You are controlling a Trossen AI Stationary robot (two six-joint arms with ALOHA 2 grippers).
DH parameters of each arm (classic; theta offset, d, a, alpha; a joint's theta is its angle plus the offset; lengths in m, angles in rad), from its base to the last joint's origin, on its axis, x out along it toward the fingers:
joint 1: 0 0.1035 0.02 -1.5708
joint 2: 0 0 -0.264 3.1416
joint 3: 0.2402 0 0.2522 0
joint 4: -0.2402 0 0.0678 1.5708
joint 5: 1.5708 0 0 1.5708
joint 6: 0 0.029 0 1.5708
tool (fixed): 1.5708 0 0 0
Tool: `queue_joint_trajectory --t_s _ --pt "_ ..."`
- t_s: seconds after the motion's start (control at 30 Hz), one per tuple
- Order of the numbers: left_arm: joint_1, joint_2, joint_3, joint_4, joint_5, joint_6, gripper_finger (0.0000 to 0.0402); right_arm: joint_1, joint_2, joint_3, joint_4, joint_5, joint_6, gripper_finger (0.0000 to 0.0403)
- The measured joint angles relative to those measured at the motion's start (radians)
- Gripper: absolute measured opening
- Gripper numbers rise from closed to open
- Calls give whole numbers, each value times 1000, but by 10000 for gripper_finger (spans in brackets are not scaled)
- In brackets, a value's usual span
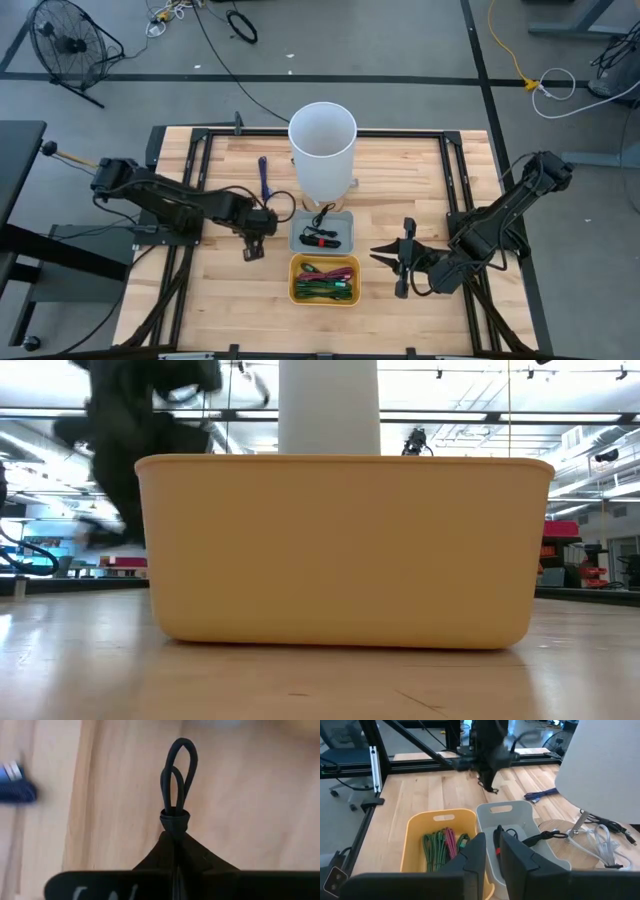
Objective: Pick & Place USB Port
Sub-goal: Put the black charger cable into the gray bin
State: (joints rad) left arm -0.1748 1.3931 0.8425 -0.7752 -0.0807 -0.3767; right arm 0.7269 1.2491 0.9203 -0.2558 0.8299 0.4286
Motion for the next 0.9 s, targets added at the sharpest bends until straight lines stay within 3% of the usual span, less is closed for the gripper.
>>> queue_joint_trajectory --t_s 0.37,0.57,0.9 --pt "-79 0 314 89 -34 93 8 0 0 0 25 0 -25 58" --pt "-40 23 325 281 -37 156 8 0 -1 0 31 0 -30 58" --pt "57 184 325 411 42 153 12 0 -1 0 31 0 -30 58"
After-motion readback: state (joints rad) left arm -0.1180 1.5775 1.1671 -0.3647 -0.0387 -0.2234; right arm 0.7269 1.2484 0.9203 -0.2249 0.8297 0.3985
